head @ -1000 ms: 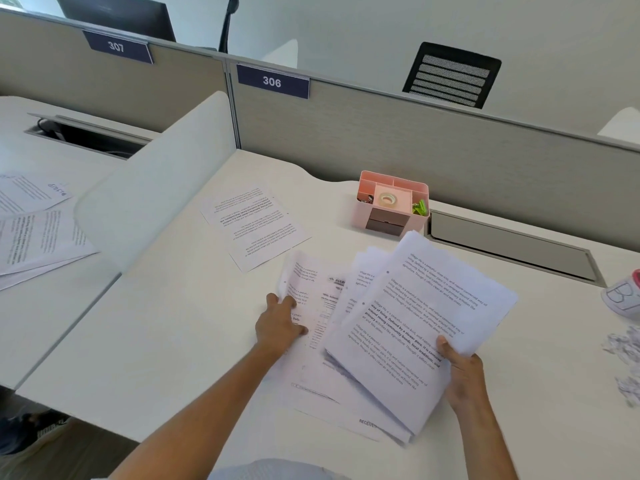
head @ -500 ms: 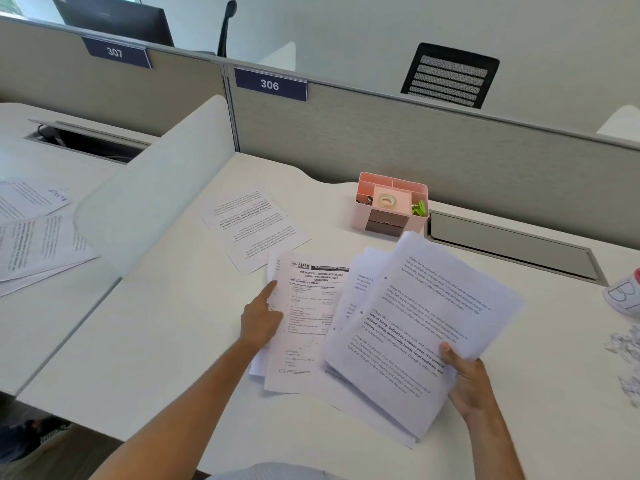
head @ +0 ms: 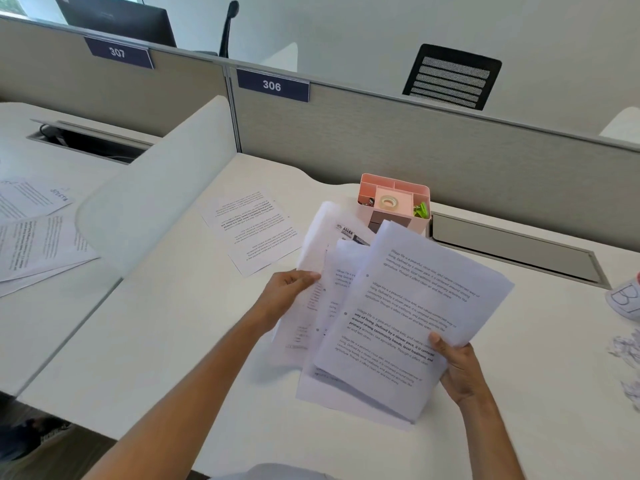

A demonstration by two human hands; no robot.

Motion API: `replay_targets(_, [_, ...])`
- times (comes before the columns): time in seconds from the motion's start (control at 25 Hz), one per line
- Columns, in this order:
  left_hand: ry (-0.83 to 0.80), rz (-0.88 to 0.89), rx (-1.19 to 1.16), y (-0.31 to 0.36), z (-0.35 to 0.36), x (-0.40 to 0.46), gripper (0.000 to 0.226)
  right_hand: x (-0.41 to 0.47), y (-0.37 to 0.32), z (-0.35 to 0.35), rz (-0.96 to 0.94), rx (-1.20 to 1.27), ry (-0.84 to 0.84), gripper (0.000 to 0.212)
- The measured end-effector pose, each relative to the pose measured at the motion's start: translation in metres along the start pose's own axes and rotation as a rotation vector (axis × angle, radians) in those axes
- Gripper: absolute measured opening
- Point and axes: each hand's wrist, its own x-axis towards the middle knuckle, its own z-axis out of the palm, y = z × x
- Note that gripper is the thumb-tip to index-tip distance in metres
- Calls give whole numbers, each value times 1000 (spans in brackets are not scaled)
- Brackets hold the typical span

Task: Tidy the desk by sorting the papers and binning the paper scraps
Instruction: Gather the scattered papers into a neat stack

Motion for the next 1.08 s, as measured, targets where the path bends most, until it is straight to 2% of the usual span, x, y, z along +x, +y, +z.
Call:
replay_targets(0.12, [-16, 8, 31, 6, 5, 6, 20, 1, -2, 6, -16, 49, -46, 39])
replay_targets(0.24, [18, 0, 13, 8, 4, 8, 28, 3, -3, 7, -12, 84, -68, 41])
replay_targets(0.36, [-84, 0, -58, 6, 3, 7, 36, 4, -5, 9, -11, 129, -75, 43])
replay_targets(0.48, [-149, 5, -140, 5, 7, 6, 25, 6, -7, 16, -16, 154, -77, 43])
replay_targets(0.6, [-43, 50, -166, 12, 12, 3, 11, 7, -7, 24, -10, 153, -84, 46])
replay_targets(0.64, [-16, 64, -175, 15, 13, 2, 14, 8, -6, 26, -6, 159, -80, 47])
replay_targets(0.76, [-9, 118, -206, 23, 15, 0, 41, 11, -5, 35, 10, 189, -61, 47])
replay_targets(0.88, [-53, 218, -227, 36, 18, -4, 41, 15, -5, 47, 6, 212, -78, 43])
replay_targets(1.08, [-241, 267, -294, 52, 18, -3, 76, 22, -3, 66, 1, 279, -108, 42])
